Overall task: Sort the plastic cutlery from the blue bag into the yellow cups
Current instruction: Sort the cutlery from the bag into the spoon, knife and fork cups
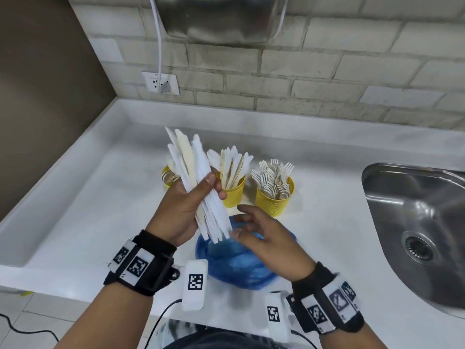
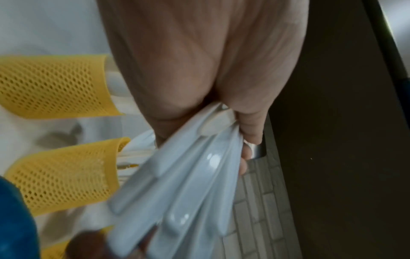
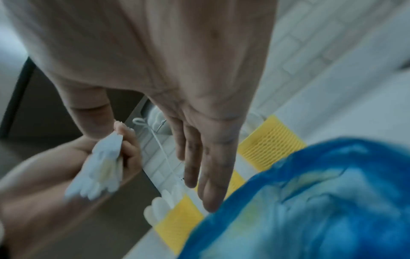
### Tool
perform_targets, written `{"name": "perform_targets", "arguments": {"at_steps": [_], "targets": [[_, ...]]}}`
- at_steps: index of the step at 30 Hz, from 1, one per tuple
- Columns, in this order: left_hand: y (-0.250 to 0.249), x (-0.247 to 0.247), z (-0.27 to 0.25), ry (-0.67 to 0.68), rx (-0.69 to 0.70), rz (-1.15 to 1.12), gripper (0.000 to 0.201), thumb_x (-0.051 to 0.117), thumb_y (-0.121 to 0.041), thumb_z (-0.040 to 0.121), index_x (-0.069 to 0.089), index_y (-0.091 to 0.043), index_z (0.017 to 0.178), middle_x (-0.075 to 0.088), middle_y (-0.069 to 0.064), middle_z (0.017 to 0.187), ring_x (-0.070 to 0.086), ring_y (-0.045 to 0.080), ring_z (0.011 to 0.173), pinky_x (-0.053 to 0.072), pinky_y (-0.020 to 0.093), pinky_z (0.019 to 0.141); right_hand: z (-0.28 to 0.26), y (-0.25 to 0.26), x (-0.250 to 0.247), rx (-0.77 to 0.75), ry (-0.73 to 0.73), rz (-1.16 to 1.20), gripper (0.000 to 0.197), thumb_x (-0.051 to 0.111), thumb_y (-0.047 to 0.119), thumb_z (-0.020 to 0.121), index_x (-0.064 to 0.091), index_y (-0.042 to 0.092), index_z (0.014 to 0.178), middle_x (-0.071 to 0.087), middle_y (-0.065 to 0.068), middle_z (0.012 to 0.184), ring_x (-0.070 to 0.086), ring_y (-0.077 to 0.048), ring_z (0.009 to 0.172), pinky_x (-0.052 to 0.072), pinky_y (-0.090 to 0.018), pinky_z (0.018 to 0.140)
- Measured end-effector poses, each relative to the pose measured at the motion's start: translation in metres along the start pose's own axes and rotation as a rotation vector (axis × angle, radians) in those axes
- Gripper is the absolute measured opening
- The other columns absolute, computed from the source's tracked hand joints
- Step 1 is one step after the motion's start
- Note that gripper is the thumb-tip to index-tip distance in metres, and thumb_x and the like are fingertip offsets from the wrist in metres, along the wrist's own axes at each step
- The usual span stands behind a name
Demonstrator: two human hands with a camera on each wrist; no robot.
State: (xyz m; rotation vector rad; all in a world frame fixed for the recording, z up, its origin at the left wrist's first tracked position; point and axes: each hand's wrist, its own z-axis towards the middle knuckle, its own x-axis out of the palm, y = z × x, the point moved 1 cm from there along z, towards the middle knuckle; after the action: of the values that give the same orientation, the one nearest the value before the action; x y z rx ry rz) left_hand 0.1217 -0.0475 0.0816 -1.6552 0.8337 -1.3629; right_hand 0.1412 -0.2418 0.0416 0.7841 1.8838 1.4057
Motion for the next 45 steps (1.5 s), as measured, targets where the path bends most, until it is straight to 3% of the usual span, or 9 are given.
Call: {"name": "perform_targets", "arguments": {"at_steps": [5,11,17,21,25,33,37,41,45], "targets": [[0.009,0.029,-0.004,0.137,0.026,0.292,0.023,0.069,-0.018,0.095,0.064,0.005,0.094,0.064,0.018,0.085,0.062,0.030,0.082,0.052,0.044,0.080,0.013,0.025,0.012,0.096,0.303,0.466,0.055,0.073,0.016,0.087,0.054,0.011,0.138,0.070,-0.019,0.117,0.071,-0.034,0.105,0.061,-0.045,0.084],[0.007,0.049,-0.003,0.065,0.136,0.560,0.009,0.076,-0.008,0.090,0.068,-0.004,0.090,0.072,0.013,0.081,0.068,0.019,0.075,0.056,0.034,0.073,0.018,0.030,0.017,0.111,0.122,0.404,0.031,0.062,-0.006,0.090,0.062,0.010,0.117,0.061,-0.002,0.064,0.051,-0.016,0.051,0.033,-0.020,0.041],[0.007,0.052,0.005,0.052,0.168,0.701,0.018,0.082,-0.018,0.087,0.073,-0.011,0.101,0.078,0.007,0.096,0.074,0.024,0.095,0.059,0.047,0.089,0.017,0.032,0.014,0.129,-0.026,0.352,0.015,0.054,0.000,0.087,0.058,0.010,0.098,0.036,-0.001,0.055,0.025,-0.009,0.042,0.017,-0.020,0.044],[0.001,0.055,0.012,0.206,0.087,0.411,0.051,0.085,-0.015,0.082,0.064,-0.006,0.128,0.076,0.011,0.115,0.073,0.026,0.109,0.058,0.040,0.090,0.018,0.034,0.004,0.089,-0.004,0.326,0.014,0.066,0.013,0.081,0.055,0.013,0.090,0.037,0.000,0.054,0.024,-0.011,0.042,0.019,-0.018,0.044],[0.000,0.058,0.023,0.337,0.030,0.140,0.086,0.080,-0.009,0.074,0.043,-0.032,0.148,0.073,0.017,0.115,0.071,0.030,0.102,0.058,0.038,0.088,0.019,0.033,-0.003,0.111,0.166,0.401,0.019,0.071,0.019,0.085,0.054,0.014,0.079,0.042,-0.002,0.055,0.024,-0.009,0.039,0.014,-0.017,0.042],[0.007,0.056,0.030,0.358,-0.006,0.324,0.008,0.068,-0.012,0.094,0.064,-0.007,0.099,0.065,0.014,0.080,0.064,0.030,0.080,0.053,0.039,0.079,0.027,0.026,-0.012,0.109,0.281,0.661,0.010,0.069,0.008,0.087,0.059,0.010,0.085,0.054,-0.008,0.065,0.036,-0.003,0.036,0.023,-0.013,0.033],[0.007,0.057,0.035,0.251,0.088,0.327,0.021,0.060,-0.021,0.103,0.059,-0.010,0.085,0.055,0.011,0.073,0.057,0.025,0.068,0.049,0.038,0.070,0.030,0.021,-0.010,0.071,0.283,0.659,0.011,0.070,0.014,0.089,0.063,0.008,0.084,0.060,-0.011,0.076,0.038,-0.005,0.035,0.025,-0.015,0.036],[0.000,0.054,0.042,0.227,0.125,0.183,0.012,0.062,-0.022,0.102,0.058,-0.013,0.095,0.054,0.004,0.073,0.053,0.026,0.067,0.040,0.071,0.070,0.031,0.011,-0.012,0.149,0.303,0.616,0.042,0.079,0.036,0.079,0.062,0.009,0.106,0.054,-0.005,0.065,0.024,-0.005,0.034,0.011,-0.020,0.040],[-0.011,0.048,0.048,0.177,0.166,0.155,0.007,0.064,-0.019,0.097,0.060,-0.013,0.096,0.057,0.009,0.073,0.059,0.027,0.069,0.053,0.040,0.067,0.037,0.005,-0.014,0.241,0.263,0.793,0.057,0.063,0.064,0.081,0.066,0.010,0.100,0.042,-0.006,0.061,0.021,-0.016,0.048,0.015,-0.030,0.050]]}}
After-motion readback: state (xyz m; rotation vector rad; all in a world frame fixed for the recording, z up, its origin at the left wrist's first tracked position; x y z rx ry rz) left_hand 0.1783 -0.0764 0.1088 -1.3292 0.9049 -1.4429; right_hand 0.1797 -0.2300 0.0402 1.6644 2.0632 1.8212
